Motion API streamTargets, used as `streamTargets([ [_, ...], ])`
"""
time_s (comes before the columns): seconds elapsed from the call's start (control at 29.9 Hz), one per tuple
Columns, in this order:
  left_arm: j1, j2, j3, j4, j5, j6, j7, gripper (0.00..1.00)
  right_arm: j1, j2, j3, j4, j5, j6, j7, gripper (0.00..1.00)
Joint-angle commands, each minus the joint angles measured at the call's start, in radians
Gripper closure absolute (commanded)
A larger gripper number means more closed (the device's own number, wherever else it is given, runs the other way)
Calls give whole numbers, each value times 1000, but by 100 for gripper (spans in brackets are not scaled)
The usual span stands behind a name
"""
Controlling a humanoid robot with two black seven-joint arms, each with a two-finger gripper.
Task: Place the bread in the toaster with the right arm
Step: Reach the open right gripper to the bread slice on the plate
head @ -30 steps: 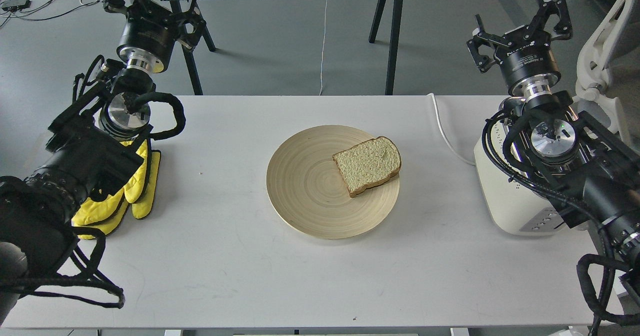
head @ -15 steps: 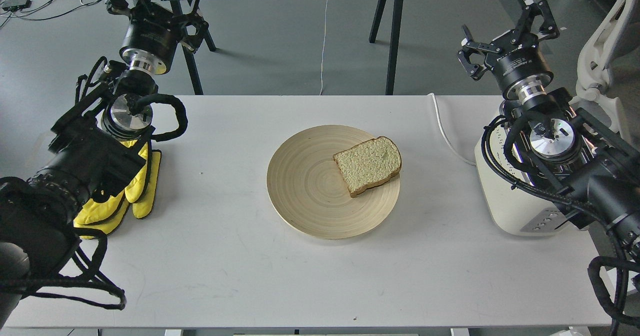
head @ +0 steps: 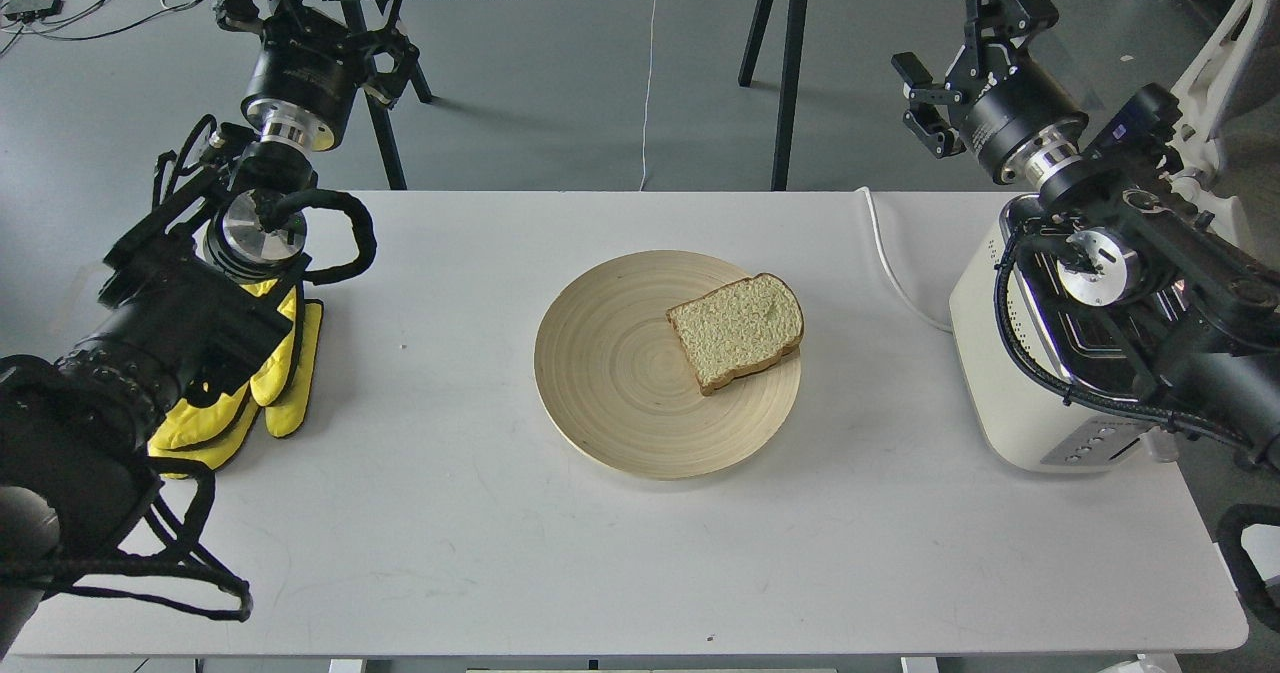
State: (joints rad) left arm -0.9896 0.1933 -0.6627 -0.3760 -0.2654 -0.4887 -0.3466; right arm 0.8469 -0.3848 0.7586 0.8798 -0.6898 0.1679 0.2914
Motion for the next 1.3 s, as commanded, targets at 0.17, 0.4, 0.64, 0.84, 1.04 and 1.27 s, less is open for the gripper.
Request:
streamTargets([
  [0.17, -1, 0, 0, 0, 0, 0, -3, 0, 41, 3, -316, -44, -261, -172, -9, 2],
  [0.4, 0, -2, 0, 0, 0, 0, -3, 0, 122, 75, -631, -169, -275, -286, -9, 2],
  [0.64, 0, -2, 0, 0, 0, 0, -5, 0, 100, 201, -756, -320, -271, -311, 2, 10],
  [0.84, 0, -3, 0, 0, 0, 0, -5, 0, 86, 259, -801, -355, -274, -311, -21, 24],
  [1.04, 0, -5, 0, 0, 0, 0, -5, 0, 83, 277, -872, -387, -269, -317, -43, 33],
  [1.27, 0, -2, 0, 0, 0, 0, -5, 0, 80, 276, -877, -386, -264, -315, -43, 34],
])
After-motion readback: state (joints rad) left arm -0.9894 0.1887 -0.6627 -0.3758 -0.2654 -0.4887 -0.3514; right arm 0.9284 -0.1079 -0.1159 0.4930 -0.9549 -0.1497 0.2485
